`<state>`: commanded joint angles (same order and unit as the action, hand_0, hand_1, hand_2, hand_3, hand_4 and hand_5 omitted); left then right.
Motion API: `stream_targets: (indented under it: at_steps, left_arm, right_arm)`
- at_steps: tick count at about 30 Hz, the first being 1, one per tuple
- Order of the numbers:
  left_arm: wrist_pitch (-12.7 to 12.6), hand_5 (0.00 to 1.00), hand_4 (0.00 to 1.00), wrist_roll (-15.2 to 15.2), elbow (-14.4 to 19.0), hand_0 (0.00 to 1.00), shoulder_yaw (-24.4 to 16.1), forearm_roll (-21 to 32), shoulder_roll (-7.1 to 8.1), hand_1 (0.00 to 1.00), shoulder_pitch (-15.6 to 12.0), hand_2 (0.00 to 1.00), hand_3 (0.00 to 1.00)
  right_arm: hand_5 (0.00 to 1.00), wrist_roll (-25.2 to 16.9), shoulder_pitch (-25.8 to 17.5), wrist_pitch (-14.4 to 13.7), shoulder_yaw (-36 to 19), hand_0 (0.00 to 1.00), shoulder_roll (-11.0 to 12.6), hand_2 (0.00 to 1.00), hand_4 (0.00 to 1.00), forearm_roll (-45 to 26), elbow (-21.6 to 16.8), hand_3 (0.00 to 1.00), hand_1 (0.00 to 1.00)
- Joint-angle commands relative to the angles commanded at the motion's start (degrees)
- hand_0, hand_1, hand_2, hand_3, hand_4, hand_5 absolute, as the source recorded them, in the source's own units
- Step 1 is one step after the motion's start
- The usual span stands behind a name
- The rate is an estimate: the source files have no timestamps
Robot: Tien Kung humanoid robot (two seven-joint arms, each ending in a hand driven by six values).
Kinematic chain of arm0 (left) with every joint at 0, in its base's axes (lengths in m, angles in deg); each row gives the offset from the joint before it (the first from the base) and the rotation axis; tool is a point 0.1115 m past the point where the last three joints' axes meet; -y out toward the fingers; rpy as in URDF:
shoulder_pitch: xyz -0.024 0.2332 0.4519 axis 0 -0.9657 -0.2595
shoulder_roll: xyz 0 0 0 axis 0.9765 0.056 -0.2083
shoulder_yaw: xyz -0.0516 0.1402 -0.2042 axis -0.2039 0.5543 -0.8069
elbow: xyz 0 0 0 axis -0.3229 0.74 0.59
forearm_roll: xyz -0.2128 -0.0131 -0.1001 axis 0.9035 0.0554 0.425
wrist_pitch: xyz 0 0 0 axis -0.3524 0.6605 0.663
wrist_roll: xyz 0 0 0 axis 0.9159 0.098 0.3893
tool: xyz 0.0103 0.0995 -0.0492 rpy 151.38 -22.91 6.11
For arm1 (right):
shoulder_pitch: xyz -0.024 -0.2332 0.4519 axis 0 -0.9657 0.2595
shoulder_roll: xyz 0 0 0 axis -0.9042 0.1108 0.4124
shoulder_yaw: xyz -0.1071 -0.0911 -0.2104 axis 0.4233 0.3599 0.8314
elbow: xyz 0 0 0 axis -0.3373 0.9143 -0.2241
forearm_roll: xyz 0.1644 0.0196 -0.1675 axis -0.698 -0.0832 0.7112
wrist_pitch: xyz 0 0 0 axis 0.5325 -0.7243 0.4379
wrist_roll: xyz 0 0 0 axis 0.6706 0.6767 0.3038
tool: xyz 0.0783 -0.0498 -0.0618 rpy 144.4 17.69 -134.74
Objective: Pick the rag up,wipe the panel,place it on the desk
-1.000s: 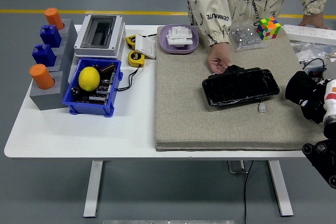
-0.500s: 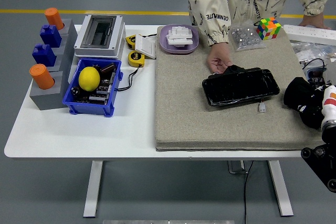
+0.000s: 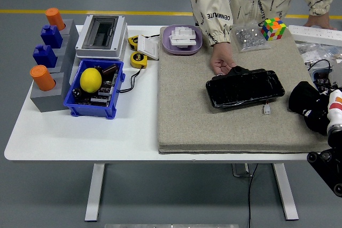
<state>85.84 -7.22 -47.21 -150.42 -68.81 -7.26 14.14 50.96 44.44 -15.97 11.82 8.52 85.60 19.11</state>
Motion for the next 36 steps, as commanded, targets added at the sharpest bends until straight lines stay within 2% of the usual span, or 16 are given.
stream_targets:
  at_steps: [11,12,17,18,23,24,35,36]
  left_arm:
    - [-0.01,0.439,0.628,0.00,0.01,0.609,-0.31,-0.10,-0.11,0.641,0.10,0.655,0.561]
    - [0.01,0.439,0.629,0.01,0.01,0.608,-0.27,-0.10,-0.11,0.641,0.12,0.655,0.561]
    - [-0.01,0.439,0.629,0.00,0.00,0.608,-0.39,-0.18,-0.08,0.641,0.16,0.655,0.561]
    - [0.01,0.439,0.629,0.00,0.01,0.608,-0.40,-0.18,-0.09,0.641,0.17,0.656,0.561]
    - [0.00,0.439,0.629,-0.01,0.00,0.608,-0.49,-0.19,-0.12,0.641,0.18,0.656,0.561]
    - [0.00,0.440,0.629,0.00,0.00,0.609,-0.49,-0.19,-0.12,0.641,0.17,0.656,0.561]
    - [0.01,0.440,0.629,-0.01,0.04,0.609,-0.63,-0.25,-0.13,0.641,0.19,0.655,0.561]
    - [0.01,0.441,0.629,-0.01,0.03,0.609,-0.64,-0.25,-0.13,0.641,0.18,0.655,0.561]
  right_arm:
    - [0.085,-1.86,0.23,1.15,-0.44,0.316,0.14,0.430,0.995,-1.66,-0.28,0.451,0.398]
    - [0.157,-1.99,0.28,1.42,-0.47,0.326,0.16,0.438,0.998,-1.82,-0.32,0.463,0.395]
    - [0.157,-2.24,0.36,2.24,-0.60,0.326,0.17,0.438,0.998,-1.92,-0.33,0.463,0.395]
    - [0.287,-2.32,0.35,2.39,-0.67,0.343,0.17,0.447,0.998,-1.97,-0.29,0.458,0.401]
    - [0.287,-2.50,0.32,3.40,-0.88,0.343,0.21,0.447,0.998,-2.29,-0.22,0.458,0.401]
    - [0.378,-2.55,0.32,3.47,-0.92,0.373,0.22,0.453,0.998,-2.34,-0.21,0.461,0.401]
    - [0.394,-2.77,0.24,4.24,-1.43,0.399,0.36,0.465,0.998,-2.61,-0.17,0.464,0.416]
    - [0.406,-2.79,0.23,4.26,-1.45,0.425,0.38,0.477,0.998,-2.62,-0.18,0.467,0.429]
